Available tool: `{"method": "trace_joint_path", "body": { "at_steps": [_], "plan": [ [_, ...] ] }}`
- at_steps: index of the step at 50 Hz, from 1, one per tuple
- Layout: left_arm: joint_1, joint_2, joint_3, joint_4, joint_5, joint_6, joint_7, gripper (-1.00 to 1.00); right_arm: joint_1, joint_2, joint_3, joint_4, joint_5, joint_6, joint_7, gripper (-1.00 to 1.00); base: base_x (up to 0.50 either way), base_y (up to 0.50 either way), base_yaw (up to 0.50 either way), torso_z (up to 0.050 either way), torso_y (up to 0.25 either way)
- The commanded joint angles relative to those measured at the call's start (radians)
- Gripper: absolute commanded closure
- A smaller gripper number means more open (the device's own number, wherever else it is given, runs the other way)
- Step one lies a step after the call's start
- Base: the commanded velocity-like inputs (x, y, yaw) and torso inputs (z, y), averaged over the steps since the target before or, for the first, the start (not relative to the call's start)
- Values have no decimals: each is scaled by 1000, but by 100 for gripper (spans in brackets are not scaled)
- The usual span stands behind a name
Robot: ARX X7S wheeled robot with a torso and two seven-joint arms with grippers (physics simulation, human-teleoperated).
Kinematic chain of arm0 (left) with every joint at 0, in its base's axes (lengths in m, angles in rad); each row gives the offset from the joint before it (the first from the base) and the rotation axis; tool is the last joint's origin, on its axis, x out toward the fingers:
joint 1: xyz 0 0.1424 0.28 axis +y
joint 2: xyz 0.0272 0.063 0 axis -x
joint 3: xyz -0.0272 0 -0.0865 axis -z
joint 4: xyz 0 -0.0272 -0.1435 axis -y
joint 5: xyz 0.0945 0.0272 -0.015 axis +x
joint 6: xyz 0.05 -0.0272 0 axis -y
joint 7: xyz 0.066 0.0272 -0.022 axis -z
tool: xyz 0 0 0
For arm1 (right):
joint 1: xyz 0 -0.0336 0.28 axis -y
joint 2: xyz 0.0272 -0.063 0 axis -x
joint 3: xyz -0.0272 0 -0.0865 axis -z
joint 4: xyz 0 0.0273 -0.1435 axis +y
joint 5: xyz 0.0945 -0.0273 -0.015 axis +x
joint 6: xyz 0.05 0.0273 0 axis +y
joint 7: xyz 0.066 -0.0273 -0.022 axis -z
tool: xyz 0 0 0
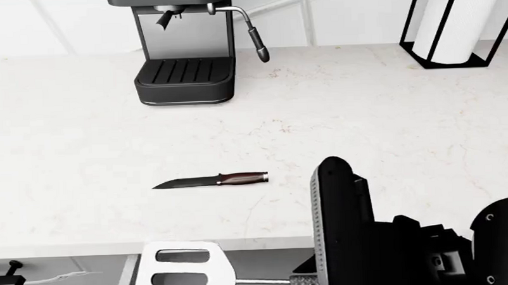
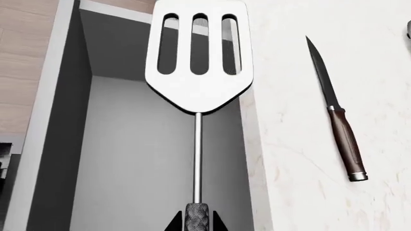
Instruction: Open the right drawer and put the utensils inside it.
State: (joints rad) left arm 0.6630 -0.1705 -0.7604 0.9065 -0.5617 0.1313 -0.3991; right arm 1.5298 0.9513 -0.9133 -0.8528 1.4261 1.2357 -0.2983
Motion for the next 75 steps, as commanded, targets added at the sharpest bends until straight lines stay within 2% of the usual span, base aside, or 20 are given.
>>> {"method": "trace_joint_path", "body": {
  "at_steps": [1, 34, 35, 48, 52, 66, 75],
  "plan": [
    [2, 1, -2, 2, 0, 0, 0, -100, -7, -4, -9, -13, -13, -3, -2, 100, 0, 0, 0, 0, 0],
    [1, 2, -4, 1, -2, 1, 1, -100, -19, -7, -40, -11, -15, 7, 15, 100, 0, 0, 0, 0, 0],
    [1, 2, -4, 1, -2, 1, 2, -100, -18, -7, -41, -11, -15, 9, 16, -100, 0, 0, 0, 0, 0],
    [0, 1, -1, 5, 1, -2, -1, -100, -2, -4, -43, -14, 34, 21, 42, -100, 0, 0, 0, 0, 0],
    [4, 2, -8, 5, -7, 2, 0, -100, 90, -34, -6, -13, 173, 10, 109, -100, 0, 0, 0, 0, 0],
    [4, 4, -12, 3, -11, 5, 3, -100, 167, -55, 10, -1, 279, -7, 168, -100, 0, 0, 0, 0, 0],
    [4, 5, -11, 7, -6, 1, 3, -100, 135, -61, -26, 120, 308, -27, 281, -100, 0, 0, 0, 0, 0]
  ]
}}
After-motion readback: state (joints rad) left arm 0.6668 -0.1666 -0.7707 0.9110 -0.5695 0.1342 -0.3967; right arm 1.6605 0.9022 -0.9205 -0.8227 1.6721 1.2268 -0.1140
